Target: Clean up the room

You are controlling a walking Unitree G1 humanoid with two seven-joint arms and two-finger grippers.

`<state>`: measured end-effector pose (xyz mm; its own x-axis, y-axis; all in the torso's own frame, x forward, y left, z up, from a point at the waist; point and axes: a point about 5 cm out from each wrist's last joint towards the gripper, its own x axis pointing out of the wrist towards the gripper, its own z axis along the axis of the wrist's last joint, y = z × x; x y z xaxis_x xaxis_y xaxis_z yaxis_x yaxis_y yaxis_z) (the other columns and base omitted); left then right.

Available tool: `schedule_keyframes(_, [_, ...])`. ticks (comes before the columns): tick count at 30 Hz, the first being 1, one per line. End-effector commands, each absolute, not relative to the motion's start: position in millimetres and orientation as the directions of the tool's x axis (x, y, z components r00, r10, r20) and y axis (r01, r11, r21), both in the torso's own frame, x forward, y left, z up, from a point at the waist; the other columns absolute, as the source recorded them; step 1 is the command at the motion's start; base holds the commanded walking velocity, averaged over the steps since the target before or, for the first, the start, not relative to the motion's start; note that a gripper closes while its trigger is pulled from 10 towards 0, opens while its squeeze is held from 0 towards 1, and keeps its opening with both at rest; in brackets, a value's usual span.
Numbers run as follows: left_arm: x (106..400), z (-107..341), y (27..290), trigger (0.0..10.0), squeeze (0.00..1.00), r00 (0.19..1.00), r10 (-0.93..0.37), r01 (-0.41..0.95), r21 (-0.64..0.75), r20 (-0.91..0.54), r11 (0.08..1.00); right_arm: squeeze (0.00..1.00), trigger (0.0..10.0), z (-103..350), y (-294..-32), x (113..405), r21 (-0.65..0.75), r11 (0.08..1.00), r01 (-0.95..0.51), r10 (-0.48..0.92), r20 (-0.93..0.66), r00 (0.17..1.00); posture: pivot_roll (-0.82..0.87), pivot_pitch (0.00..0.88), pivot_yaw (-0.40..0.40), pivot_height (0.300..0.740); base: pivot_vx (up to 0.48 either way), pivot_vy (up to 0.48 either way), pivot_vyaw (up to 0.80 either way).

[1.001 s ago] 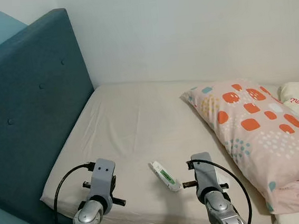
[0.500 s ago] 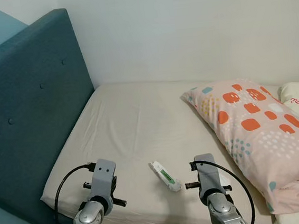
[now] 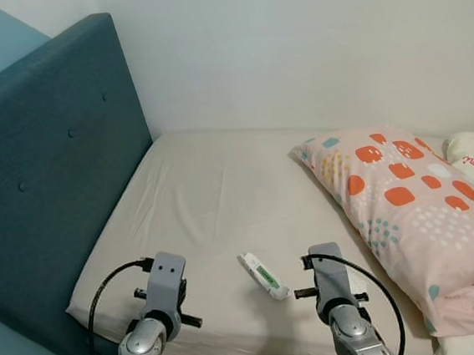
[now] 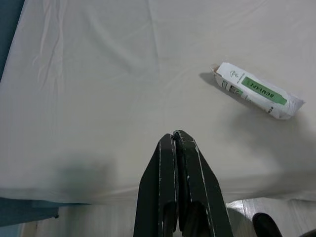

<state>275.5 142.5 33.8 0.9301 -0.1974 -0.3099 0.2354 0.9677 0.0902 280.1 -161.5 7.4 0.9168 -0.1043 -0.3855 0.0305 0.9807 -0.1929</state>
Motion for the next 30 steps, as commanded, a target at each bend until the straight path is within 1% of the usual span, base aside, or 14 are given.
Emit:
schedule_keyframes(1, [272.4, 31.4, 140.6, 10.0, 0.0, 0.925, -0.206, 0.245, 0.087, -0.321, 0.966, 0.0, 10.0, 2.9, -159.7, 275.3, -0.195, 0.981, 0.023, -0.102, -0.407, 0.908, 0.02, 0.11, 0.029, 0.659, 0.0, 0.0, 0.0])
schedule_keyframes(21, [272.8, 32.7, 137.8, 10.0, 0.0, 0.922, -0.217, 0.256, 0.083, -0.321, 0.963, 0.0, 10.0, 1.4, -161.1, 273.7, -0.194, 0.98, 0.038, -0.117, -0.418, 0.901, 0.03, 0.121, 0.038, 0.659, 0.0, 0.0, 0.0])
schedule_keyframes(23, [272.9, 32.8, 138.0, 10.0, 0.0, 0.922, -0.217, 0.256, 0.083, -0.321, 0.963, 0.0, 10.0, 1.2, -161.1, 273.6, -0.192, 0.981, 0.04, -0.118, -0.419, 0.9, 0.03, 0.122, 0.038, 0.655, 0.0, 0.0, 0.0])
schedule_keyframes(25, [273.3, 33.1, 138.3, 10.0, 0.0, 0.922, -0.217, 0.256, 0.085, -0.322, 0.963, 0.0, 10.0, 1.0, -161.1, 273.3, -0.186, 0.982, 0.043, -0.119, -0.422, 0.899, 0.03, 0.124, 0.038, 0.64, 0.0, 0.0, 0.0])
schedule_keyframes(29, [273.6, 33.5, 138.8, 10.0, 0.0, 0.922, -0.215, 0.255, 0.087, -0.321, 0.963, 0.0, 10.0, 1.2, -160.9, 273.4, -0.185, 0.982, 0.042, -0.118, -0.421, 0.899, 0.03, 0.128, 0.039, 0.635, 0.0, 0.0, 0.0])
schedule_keyframes(30, [274.6, 33.8, 141.7, 10.0, 0.0, 0.926, -0.193, 0.233, 0.089, -0.323, 0.968, 0.0, 10.0, 2.1, -160.6, 273.9, -0.183, 0.982, 0.037, -0.112, -0.418, 0.901, 0.03, 0.138, 0.04, 0.63, 0.0, 0.0, 0.0])
